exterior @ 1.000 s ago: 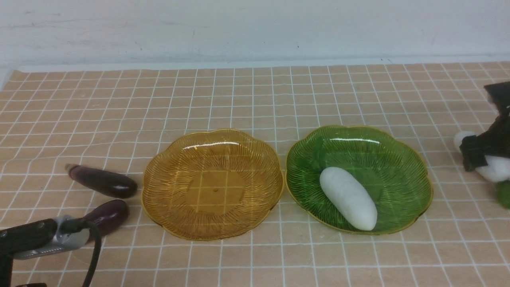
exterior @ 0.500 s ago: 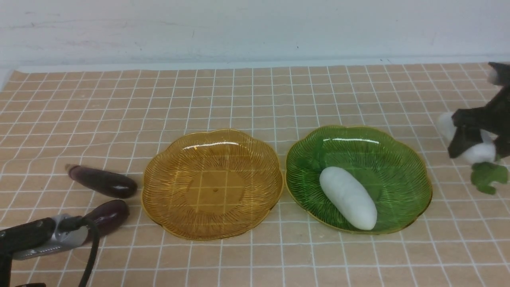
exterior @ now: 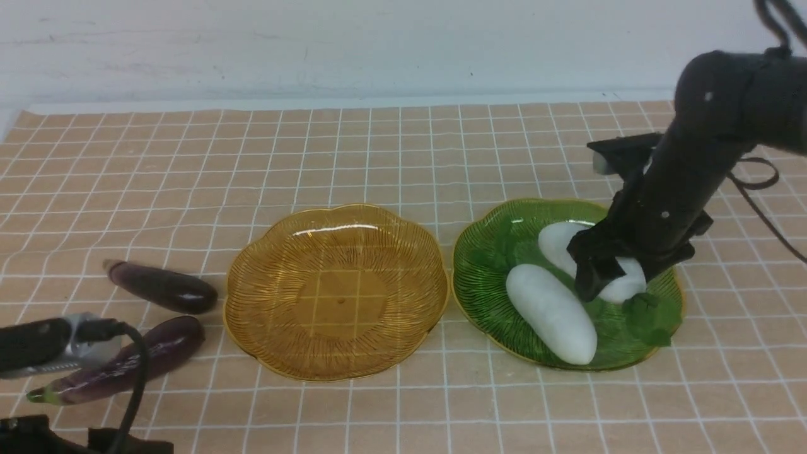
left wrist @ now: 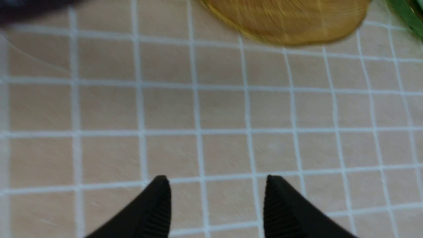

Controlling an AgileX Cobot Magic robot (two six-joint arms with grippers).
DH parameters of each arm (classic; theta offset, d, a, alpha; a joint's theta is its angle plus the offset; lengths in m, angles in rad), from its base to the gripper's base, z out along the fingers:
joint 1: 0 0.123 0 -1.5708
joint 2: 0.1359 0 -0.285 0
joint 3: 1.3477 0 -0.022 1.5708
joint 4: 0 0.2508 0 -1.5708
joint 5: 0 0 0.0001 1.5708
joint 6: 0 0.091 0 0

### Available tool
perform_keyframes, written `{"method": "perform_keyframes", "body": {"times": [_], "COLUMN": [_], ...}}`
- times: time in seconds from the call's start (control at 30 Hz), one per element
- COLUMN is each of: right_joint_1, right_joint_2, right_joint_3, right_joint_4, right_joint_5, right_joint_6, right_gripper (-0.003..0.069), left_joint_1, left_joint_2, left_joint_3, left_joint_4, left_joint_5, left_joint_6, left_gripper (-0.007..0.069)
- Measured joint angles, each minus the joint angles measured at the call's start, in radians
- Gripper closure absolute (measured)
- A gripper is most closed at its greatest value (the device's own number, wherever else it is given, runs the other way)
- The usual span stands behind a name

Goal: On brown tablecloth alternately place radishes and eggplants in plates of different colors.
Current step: 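Place the white radish on the plate, then pick up the eggplant and place it in the yellow plate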

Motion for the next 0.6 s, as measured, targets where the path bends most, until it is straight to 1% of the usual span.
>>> {"method": "perform_keyframes", "body": {"times": [0.03,0.07,0.1,0.17,0.2,0.27,0.37,0.5,0.6], "right_joint_1": [0.008,0.035,0.051,0.070,0.075,0.077,0.077,0.077,0.077], "right_joint_2": [0.001,0.005,0.006,0.006,0.006,0.006,-0.015,-0.107,-0.169], "right_joint_3": [0.001,0.001,0.001,0.001,0.000,-0.011,-0.014,-0.014,-0.014], "right_joint_4": [-0.019,-0.096,-0.136,-0.186,-0.202,-0.212,-0.203,-0.107,-0.041], "right_joint_5": [-0.004,-0.016,-0.017,0.004,0.027,0.051,0.056,0.059,0.062], "right_joint_6": [0.015,0.087,0.127,0.194,0.209,0.223,0.227,0.228,0.228], "right_gripper": [0.0160,0.0113,0.0066,0.0000,-0.0017,-0.0029,-0.0031,-0.0027,-0.0015], "left_joint_1": [0.000,0.000,0.000,0.000,0.000,0.000,0.000,0.000,0.000], "left_joint_2": [0.002,0.012,0.027,0.078,0.110,0.189,0.343,0.538,0.616], "left_joint_3": [-0.008,-0.043,-0.075,-0.136,-0.157,-0.190,-0.238,-0.311,-0.332], "left_joint_4": [0.015,0.083,0.149,0.274,0.308,0.374,0.438,0.533,0.579], "left_joint_5": [0.000,0.007,0.012,0.022,0.025,0.027,0.020,-0.012,-0.052], "left_joint_6": [-0.010,-0.029,-0.056,-0.115,-0.133,-0.146,-0.131,-0.090,-0.087], "left_gripper": [0.0266,0.0226,0.0186,0.0110,0.0083,0.0050,0.0039,0.0045,0.0050]}}
